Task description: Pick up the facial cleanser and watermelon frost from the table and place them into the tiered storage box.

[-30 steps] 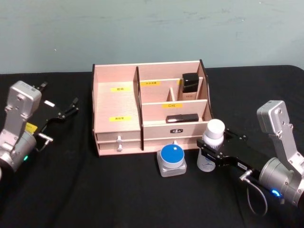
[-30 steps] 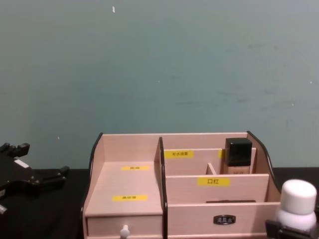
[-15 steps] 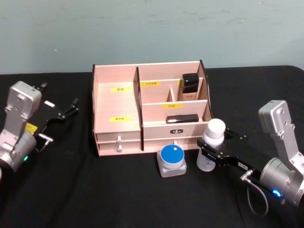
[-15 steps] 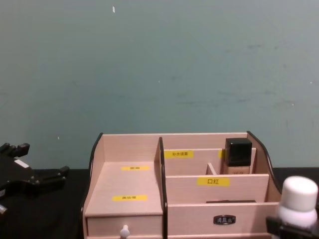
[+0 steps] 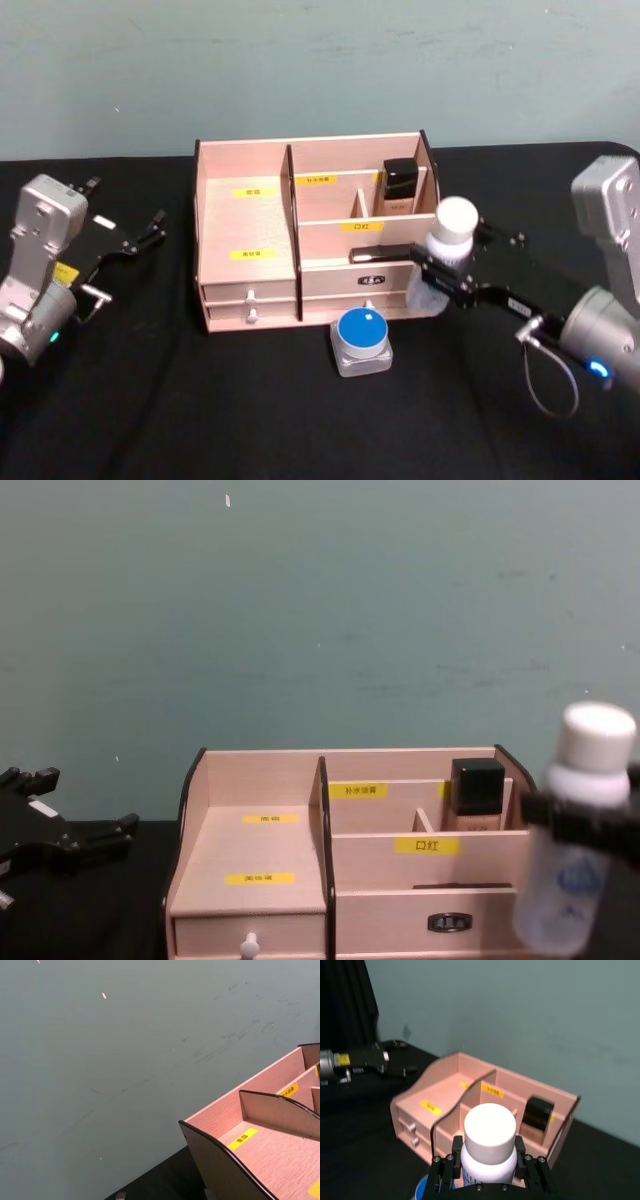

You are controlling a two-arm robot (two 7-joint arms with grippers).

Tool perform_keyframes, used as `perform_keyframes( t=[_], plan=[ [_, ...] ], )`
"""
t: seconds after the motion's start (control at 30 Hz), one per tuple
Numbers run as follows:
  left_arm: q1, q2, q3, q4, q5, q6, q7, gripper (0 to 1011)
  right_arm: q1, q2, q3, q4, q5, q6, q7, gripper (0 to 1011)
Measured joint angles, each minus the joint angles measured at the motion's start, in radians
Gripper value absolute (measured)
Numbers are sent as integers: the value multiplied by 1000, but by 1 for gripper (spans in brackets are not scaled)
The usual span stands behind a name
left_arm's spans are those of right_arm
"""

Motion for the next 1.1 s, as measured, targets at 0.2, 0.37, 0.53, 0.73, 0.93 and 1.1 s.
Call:
perform_keyframes(
  t=[0.2, 0.37, 0.53, 0.73, 0.93, 1.1],
  plan=[
    [0, 0, 0, 0, 0, 0, 0, 1010, 87, -24, -24, 18, -8, 15, 4, 602],
    [0, 0, 0, 0, 0, 0, 0, 1009, 191, -66, -66, 78, -28, 28, 9, 602],
    [0, 0, 0, 0, 0, 0, 0, 1010, 276, -108, -105, 144, -47, 34, 12, 602],
    [0, 0, 0, 0, 0, 0, 0, 1010, 360, -162, -145, 232, -64, 35, 16, 601],
    [0, 0, 0, 0, 0, 0, 0, 1010, 407, -202, -173, 305, -74, 32, 21, 602],
    [0, 0, 0, 0, 0, 0, 0, 1010, 432, -222, -185, 347, -82, 24, 24, 602]
  ],
)
